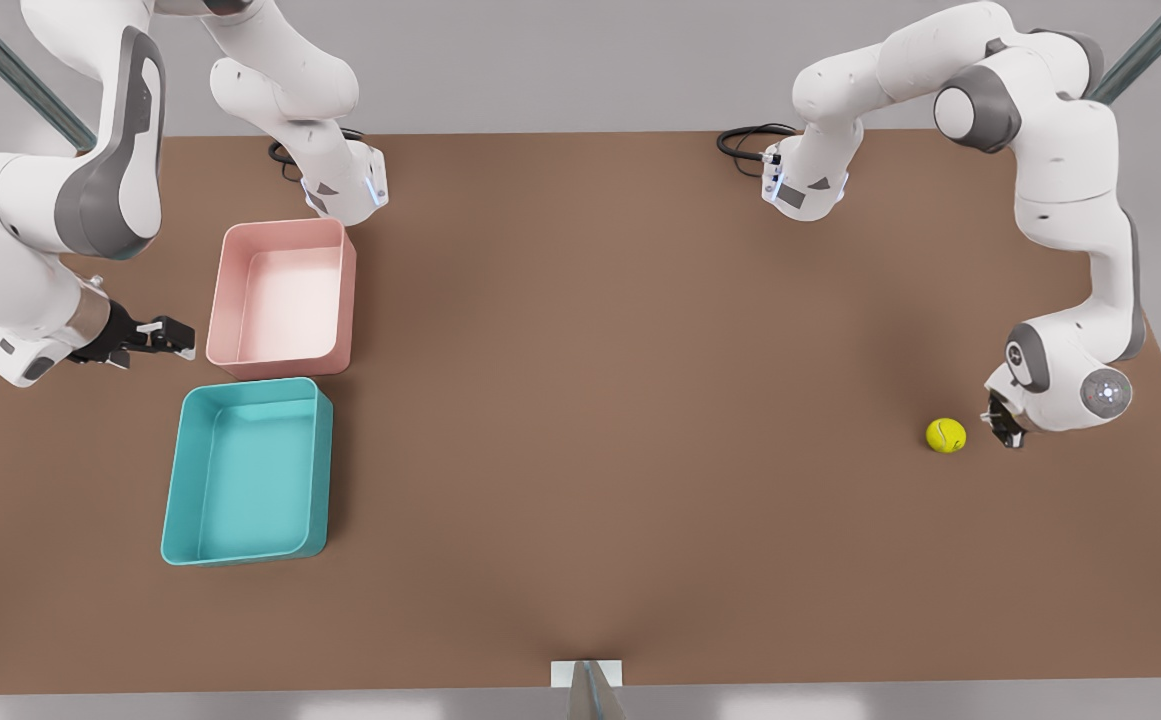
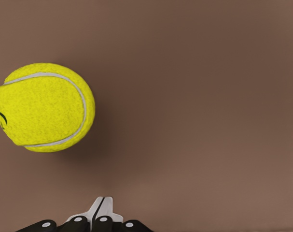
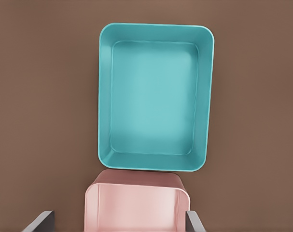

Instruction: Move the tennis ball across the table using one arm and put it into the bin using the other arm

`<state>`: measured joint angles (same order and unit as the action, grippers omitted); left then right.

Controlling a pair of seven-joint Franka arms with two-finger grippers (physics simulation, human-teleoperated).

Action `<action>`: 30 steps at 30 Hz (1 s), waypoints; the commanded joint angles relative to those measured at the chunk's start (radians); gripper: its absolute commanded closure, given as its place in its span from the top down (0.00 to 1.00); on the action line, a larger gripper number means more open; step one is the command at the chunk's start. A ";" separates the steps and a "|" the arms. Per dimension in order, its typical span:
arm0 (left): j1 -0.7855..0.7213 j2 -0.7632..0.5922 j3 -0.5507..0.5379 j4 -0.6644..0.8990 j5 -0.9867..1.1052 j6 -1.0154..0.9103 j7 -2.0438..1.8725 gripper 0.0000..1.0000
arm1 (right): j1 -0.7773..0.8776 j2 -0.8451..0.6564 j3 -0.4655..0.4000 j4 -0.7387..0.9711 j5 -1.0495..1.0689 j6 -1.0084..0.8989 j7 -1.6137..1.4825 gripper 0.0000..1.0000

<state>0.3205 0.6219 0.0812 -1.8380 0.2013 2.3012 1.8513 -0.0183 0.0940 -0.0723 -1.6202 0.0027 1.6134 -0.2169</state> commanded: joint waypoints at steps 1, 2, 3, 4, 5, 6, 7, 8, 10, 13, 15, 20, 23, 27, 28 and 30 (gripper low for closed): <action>0.000 -0.002 0.000 -0.007 0.003 0.009 0.187 0.21 | 0.001 -0.008 0.000 0.000 0.000 -0.001 -0.002 1.00; -0.003 -0.002 0.000 -0.006 0.003 0.011 0.183 0.21 | 0.001 -0.037 0.000 -0.016 0.000 -0.003 -0.002 1.00; -0.015 -0.002 0.000 -0.001 0.001 0.018 0.164 0.21 | 0.001 -0.053 0.000 -0.021 0.000 -0.010 -0.002 1.00; -0.020 -0.002 -0.001 0.005 0.007 0.026 0.129 0.21 | 0.001 -0.059 0.000 -0.021 0.000 -0.013 -0.002 1.00; -0.023 -0.002 -0.001 0.008 0.003 0.052 0.126 0.21 | 0.001 -0.057 0.002 -0.021 -0.001 -0.012 -0.002 1.00; -0.023 -0.002 -0.001 0.008 0.000 0.053 0.117 0.21 | 0.004 -0.057 0.002 -0.027 -0.001 -0.009 -0.002 1.00; -0.023 -0.002 -0.001 0.006 0.000 0.053 0.092 0.21 | 0.004 -0.056 0.002 -0.029 -0.001 -0.007 -0.002 1.00; -0.023 -0.002 -0.001 0.008 0.000 0.057 0.091 0.21 | 0.004 -0.057 0.002 -0.033 -0.001 -0.004 -0.002 1.00; -0.021 0.004 -0.001 0.008 0.000 0.076 0.089 0.21 | 0.004 -0.053 0.002 -0.035 -0.001 -0.001 -0.002 1.00; -0.026 0.016 -0.001 0.006 -0.002 0.080 0.029 0.21 | 0.003 -0.051 0.002 -0.043 -0.003 0.008 -0.002 1.00; -0.084 0.021 -0.001 0.000 -0.002 0.070 -0.092 0.21 | 0.003 -0.053 0.002 -0.047 -0.003 0.013 -0.002 1.00; -0.324 -0.067 -0.161 0.068 0.001 -0.166 -0.845 0.21 | 0.003 -0.049 0.002 -0.055 -0.003 0.020 -0.002 1.00; -0.327 -0.070 -0.166 0.074 -0.255 -0.187 -1.164 0.21 | 0.003 -0.048 0.002 -0.061 -0.003 0.028 -0.002 1.00; -0.345 -0.186 -0.166 0.075 -0.293 -0.299 -1.520 0.21 | 0.003 -0.049 0.002 -0.067 -0.003 0.034 -0.002 1.00; -0.348 -0.198 -0.164 0.104 -0.277 -0.361 -1.563 0.21 | 0.003 -0.049 0.000 -0.067 -0.003 0.034 -0.004 1.00; -0.382 -0.212 -0.167 0.345 -0.132 -0.715 -1.770 0.21 | 0.003 -0.049 0.000 -0.069 -0.003 0.034 -0.004 1.00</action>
<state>-0.0536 0.4196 -0.0881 -1.5274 0.0084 1.9387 1.1627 -0.0157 0.0454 -0.0712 -1.6888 -0.0007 1.6424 -0.2187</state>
